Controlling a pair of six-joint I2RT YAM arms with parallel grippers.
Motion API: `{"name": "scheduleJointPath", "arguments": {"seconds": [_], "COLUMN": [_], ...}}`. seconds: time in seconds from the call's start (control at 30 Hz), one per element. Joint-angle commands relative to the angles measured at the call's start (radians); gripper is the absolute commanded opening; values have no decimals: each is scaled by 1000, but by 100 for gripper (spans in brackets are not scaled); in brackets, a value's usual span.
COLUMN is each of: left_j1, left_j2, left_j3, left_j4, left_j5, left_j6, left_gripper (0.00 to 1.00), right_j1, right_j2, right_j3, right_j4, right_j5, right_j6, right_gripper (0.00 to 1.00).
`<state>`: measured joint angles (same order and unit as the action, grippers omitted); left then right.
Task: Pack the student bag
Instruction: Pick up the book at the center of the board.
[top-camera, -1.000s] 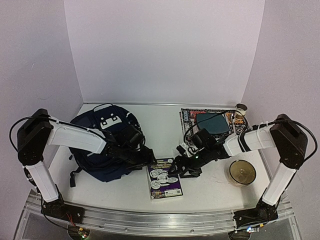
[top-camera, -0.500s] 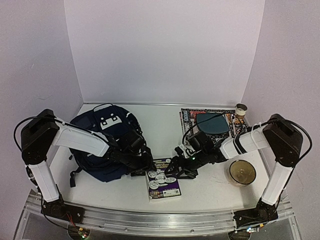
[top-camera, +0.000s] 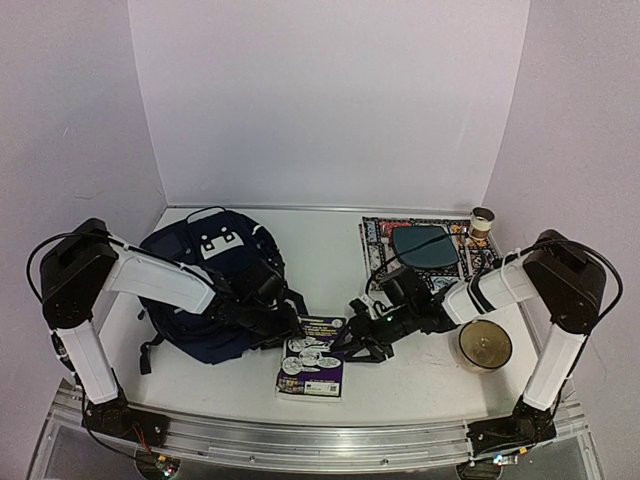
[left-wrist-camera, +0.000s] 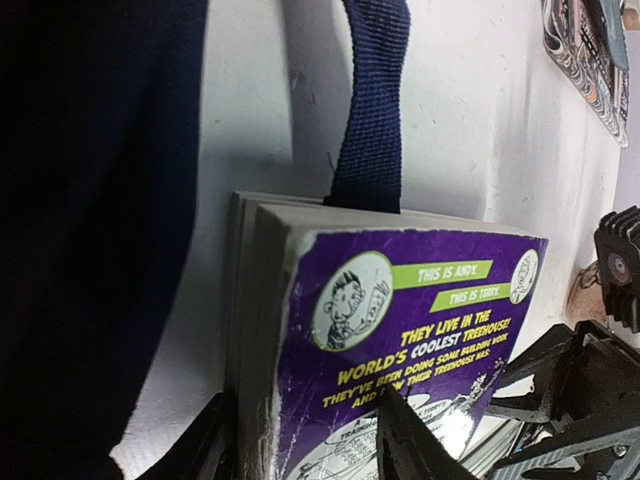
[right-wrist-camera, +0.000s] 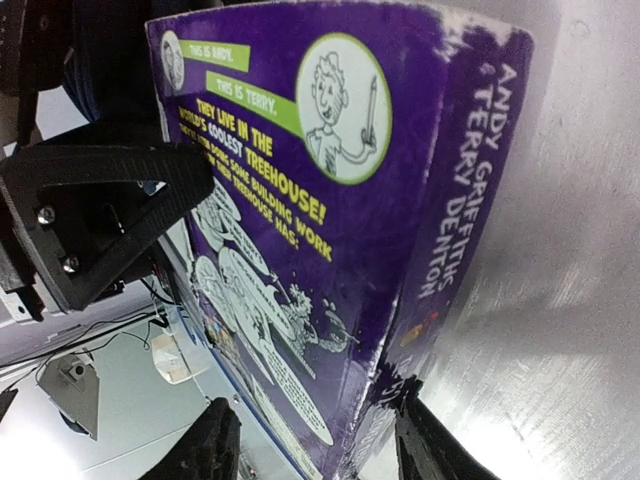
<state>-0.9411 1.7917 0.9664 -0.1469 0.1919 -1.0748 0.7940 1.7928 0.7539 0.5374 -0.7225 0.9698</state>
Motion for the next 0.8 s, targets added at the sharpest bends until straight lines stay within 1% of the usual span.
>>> {"name": "scheduleJointPath", "arguments": {"seconds": [0.0,0.17,0.4,0.67,0.77], "left_j1": [-21,-21,-21,-21,-21], "left_j2": [-78,-151,-237,-215,-207], "left_j3": [-2,-15,-61,-65,-69], "left_j4": [113,112,113,123,123], "left_j5": [45,24,14,47,49], "left_j6": [-40,-56,-86,-78,-72], "left_gripper": [45,40,35,25,24], "right_j1": [15,16,15,15,15], "right_j2": [-59,-47,-31,-32,-41], "right_j3": [20,-18,-42,-41,-42], "right_j4": [237,237,238,253,258], "right_j5": [-30,20,43,59,65], "right_j6": [30,21,-4,-19,-25], "right_gripper": [52,54,56,57,58]}}
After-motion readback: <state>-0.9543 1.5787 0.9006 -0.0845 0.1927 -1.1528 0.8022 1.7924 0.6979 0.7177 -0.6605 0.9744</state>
